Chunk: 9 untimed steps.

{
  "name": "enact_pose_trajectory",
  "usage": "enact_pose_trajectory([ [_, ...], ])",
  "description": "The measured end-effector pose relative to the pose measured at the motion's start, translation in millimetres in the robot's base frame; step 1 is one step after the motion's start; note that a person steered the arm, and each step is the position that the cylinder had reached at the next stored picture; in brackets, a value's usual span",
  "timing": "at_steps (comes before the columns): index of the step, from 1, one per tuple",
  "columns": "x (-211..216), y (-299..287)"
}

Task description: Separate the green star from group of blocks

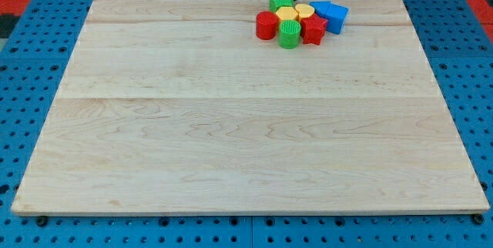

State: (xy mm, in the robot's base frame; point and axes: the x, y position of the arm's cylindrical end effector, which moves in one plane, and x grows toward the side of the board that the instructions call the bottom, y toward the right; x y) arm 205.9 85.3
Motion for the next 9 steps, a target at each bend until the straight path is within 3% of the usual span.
enact_pose_trajectory([
  [2,0.6,38.3],
  [4,18.7,34.3],
  [8,11.6,-120.1],
  [9,30.0,-126.4],
])
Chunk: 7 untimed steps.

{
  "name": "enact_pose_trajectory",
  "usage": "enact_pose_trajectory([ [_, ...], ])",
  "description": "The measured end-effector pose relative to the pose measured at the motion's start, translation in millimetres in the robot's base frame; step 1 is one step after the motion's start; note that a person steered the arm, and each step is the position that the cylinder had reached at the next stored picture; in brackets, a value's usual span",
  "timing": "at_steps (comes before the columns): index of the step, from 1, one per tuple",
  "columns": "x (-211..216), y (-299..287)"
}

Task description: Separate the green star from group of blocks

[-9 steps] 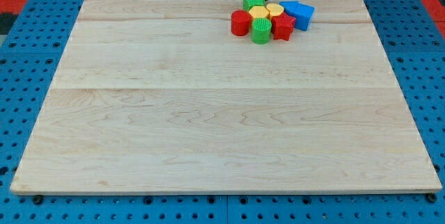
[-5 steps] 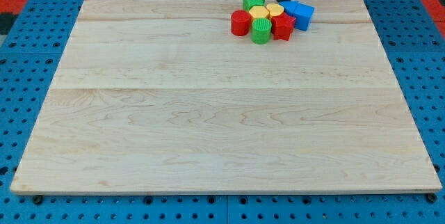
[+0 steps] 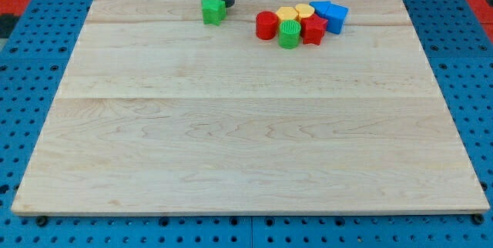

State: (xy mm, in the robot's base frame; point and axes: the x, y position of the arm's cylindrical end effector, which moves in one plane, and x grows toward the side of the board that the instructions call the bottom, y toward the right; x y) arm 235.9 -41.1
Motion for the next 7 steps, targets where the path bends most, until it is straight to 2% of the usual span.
enact_pose_trajectory([
  [1,30.4,-11.0],
  [3,45.7,-16.4],
  [5,137.0,25.8],
  [6,141.4,73.6],
  [7,122.9,102.5],
])
